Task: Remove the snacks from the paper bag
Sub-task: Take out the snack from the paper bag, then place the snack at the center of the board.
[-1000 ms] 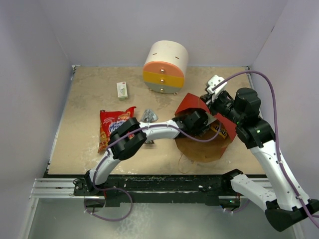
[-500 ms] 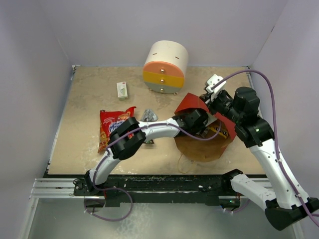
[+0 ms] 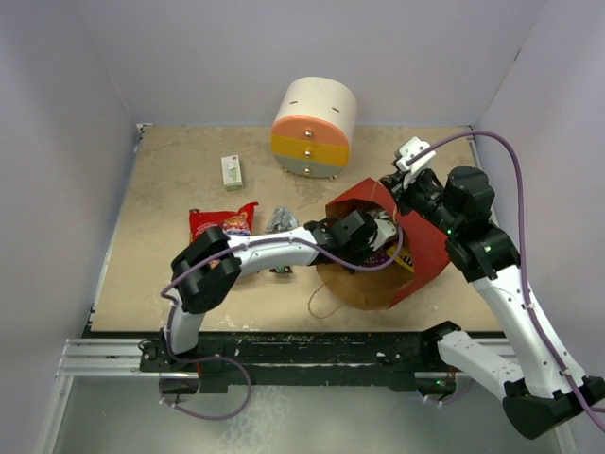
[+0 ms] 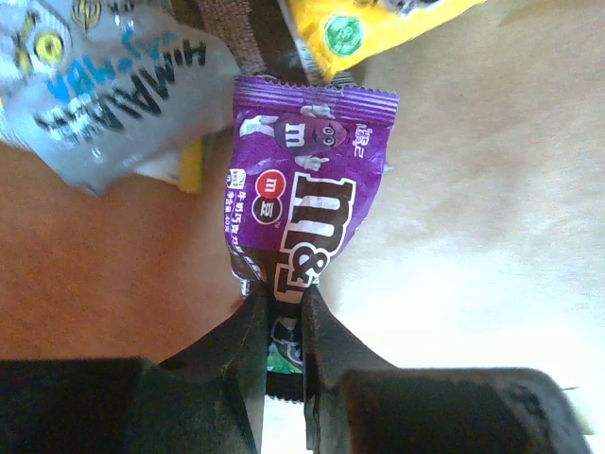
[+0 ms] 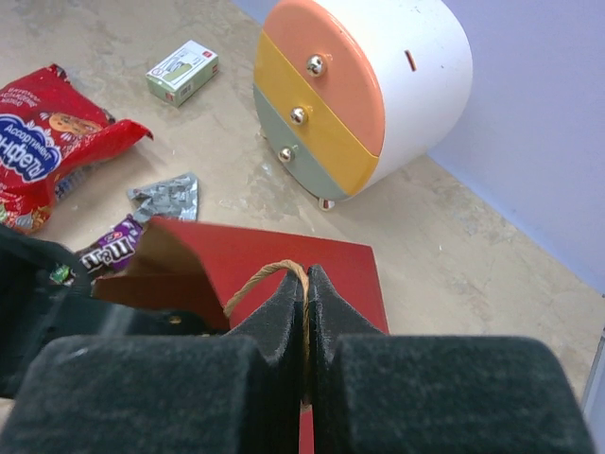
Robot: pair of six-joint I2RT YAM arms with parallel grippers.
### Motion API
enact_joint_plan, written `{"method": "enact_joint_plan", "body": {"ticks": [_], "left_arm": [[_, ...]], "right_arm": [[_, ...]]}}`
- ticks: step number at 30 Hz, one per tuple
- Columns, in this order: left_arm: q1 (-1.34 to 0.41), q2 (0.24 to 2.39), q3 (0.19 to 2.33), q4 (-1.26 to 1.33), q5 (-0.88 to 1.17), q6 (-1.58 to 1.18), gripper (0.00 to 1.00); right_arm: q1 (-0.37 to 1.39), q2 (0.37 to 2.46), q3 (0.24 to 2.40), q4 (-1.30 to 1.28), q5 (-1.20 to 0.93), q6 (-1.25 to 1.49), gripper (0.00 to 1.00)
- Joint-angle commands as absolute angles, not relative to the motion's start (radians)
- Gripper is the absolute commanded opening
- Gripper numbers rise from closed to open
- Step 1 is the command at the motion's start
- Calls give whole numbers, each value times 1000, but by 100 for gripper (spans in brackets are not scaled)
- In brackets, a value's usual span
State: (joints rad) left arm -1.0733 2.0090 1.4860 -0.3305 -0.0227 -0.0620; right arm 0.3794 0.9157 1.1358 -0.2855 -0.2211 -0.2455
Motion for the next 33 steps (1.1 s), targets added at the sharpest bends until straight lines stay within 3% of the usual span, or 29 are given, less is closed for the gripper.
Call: {"method": "enact_joint_plan", "body": {"ticks": [1, 18, 33], "left_arm": [[-1099, 1856, 1418, -333, 58, -141, 10], [-1126, 1524, 1299, -452, -63, -244, 3], [-1114, 1180, 1201, -876, -600, -681, 0]], "right_arm": [[380, 912, 1126, -199, -186, -198, 0], [380, 892, 1103, -172, -154, -246, 0], [380, 922, 1108, -144, -183, -262, 0]]}}
